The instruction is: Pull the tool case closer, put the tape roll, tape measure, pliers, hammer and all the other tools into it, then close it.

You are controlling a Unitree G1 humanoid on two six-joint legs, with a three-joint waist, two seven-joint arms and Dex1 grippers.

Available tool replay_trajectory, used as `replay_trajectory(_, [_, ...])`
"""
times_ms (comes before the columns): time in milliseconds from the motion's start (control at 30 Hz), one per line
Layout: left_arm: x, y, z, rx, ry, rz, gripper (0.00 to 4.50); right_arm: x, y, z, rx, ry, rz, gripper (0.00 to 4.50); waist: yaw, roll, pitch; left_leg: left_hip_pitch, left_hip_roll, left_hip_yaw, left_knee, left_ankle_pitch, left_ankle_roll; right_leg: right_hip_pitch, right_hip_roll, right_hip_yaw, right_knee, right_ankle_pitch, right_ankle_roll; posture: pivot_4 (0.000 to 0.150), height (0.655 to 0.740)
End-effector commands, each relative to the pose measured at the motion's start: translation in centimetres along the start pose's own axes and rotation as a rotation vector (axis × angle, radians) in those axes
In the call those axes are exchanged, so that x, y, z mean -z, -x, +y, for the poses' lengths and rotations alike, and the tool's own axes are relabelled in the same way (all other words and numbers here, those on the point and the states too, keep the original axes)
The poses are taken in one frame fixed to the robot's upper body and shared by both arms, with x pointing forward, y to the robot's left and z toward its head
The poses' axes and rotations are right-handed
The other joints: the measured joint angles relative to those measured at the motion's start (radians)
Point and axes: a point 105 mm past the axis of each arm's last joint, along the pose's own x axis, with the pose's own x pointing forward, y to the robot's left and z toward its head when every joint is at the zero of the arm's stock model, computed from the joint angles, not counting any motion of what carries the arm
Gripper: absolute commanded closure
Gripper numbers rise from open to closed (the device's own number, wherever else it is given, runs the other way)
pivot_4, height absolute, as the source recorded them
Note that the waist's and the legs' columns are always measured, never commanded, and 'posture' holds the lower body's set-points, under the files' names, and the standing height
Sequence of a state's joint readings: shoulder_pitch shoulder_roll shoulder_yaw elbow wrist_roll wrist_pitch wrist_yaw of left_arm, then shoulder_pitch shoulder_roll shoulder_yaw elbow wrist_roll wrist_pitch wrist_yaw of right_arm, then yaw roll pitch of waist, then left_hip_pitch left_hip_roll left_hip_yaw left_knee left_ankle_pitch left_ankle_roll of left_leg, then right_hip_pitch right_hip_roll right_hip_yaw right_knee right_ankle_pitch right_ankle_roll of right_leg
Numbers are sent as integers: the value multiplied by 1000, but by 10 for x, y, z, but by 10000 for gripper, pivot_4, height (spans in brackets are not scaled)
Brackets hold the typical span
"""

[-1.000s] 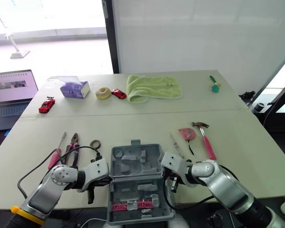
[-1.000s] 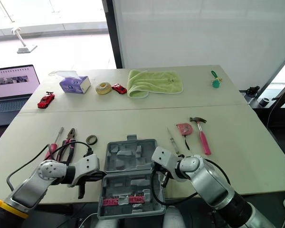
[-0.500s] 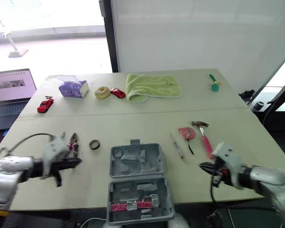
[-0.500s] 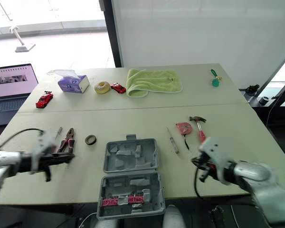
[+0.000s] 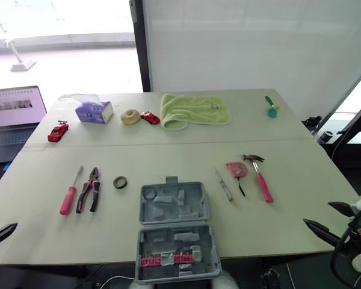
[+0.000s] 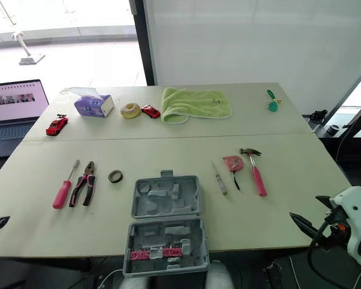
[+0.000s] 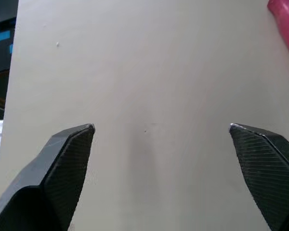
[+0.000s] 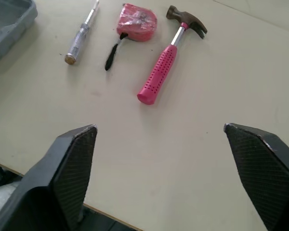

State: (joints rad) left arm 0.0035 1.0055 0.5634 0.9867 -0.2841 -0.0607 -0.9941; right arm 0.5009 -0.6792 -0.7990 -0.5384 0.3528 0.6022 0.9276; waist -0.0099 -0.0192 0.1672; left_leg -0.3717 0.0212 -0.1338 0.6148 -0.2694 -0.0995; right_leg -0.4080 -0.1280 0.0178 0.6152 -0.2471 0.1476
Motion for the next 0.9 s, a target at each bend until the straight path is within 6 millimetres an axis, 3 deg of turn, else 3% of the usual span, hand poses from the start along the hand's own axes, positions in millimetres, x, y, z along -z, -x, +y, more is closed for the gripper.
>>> replay_trajectory(33, [-12, 2, 6, -13, -41, -30, 447, -1, 2, -3, 25, 25, -12, 0, -1, 0, 0, 0, 0, 0, 0, 0, 0, 0, 0, 0, 0, 0, 0, 1500, 7400])
replay_trajectory(300, [-16, -13, -9, 38, -66, -56, 447, -9, -4, 1, 17, -4, -64, 0, -4, 0, 0, 1, 0, 0, 0, 0, 0, 0, 0, 0, 0, 0, 0, 1500, 7400])
replay_trajectory(433, [-45, -28, -25, 71, -221, -155, 447, -29, -16, 15, -26, -1, -120, 0, -2, 0, 0, 1, 0, 0, 0, 0, 0, 0, 0, 0, 1, 0, 0, 1500, 7400])
replay_trajectory(467, [-55, -33, -33, 103, -211, -187, 447, -36, -22, 22, -55, 0, -139, 0, -1, 0, 0, 1, 0, 0, 0, 0, 0, 0, 0, 0, 1, 0, 0, 1500, 7400])
replay_trajectory(533, [-89, -54, -61, 189, -192, -290, 447, -65, -44, 57, -193, 33, -208, 0, -1, 0, 0, 1, 0, 0, 0, 0, 0, 1, 0, 0, 1, 1, 0, 1500, 7400])
replay_trajectory(600, [-109, -69, -79, 218, -182, -332, 447, -86, -59, 86, -313, 65, -251, 0, 1, 1, 1, 1, 0, 0, 1, 1, -2, 1, 0, 0, 2, 1, -1, 1500, 7400])
replay_trajectory(700, [-121, -80, -94, 238, -220, -349, 447, -99, -72, 107, -403, 106, -257, 0, -8, 1, 0, 1, 0, -1, 1, 2, -2, 1, 0, 0, 2, 3, 4, 1500, 7400])
replay_trajectory(833, [-135, -99, -165, 619, -467, -289, 447, -126, -100, 155, -597, 205, -296, 0, -22, 1, 1, -1, 0, 0, 1, 1, -1, -1, 0, 0, 0, 3, 4, 1500, 7400])
replay_trajectory(900, [-138, -99, -183, 774, -558, -218, 447, -133, -109, 167, -639, 245, -291, 0, -19, 0, 1, -1, 0, -1, 1, 1, -1, -1, 0, -1, 2, 3, 4, 1500, 7400])
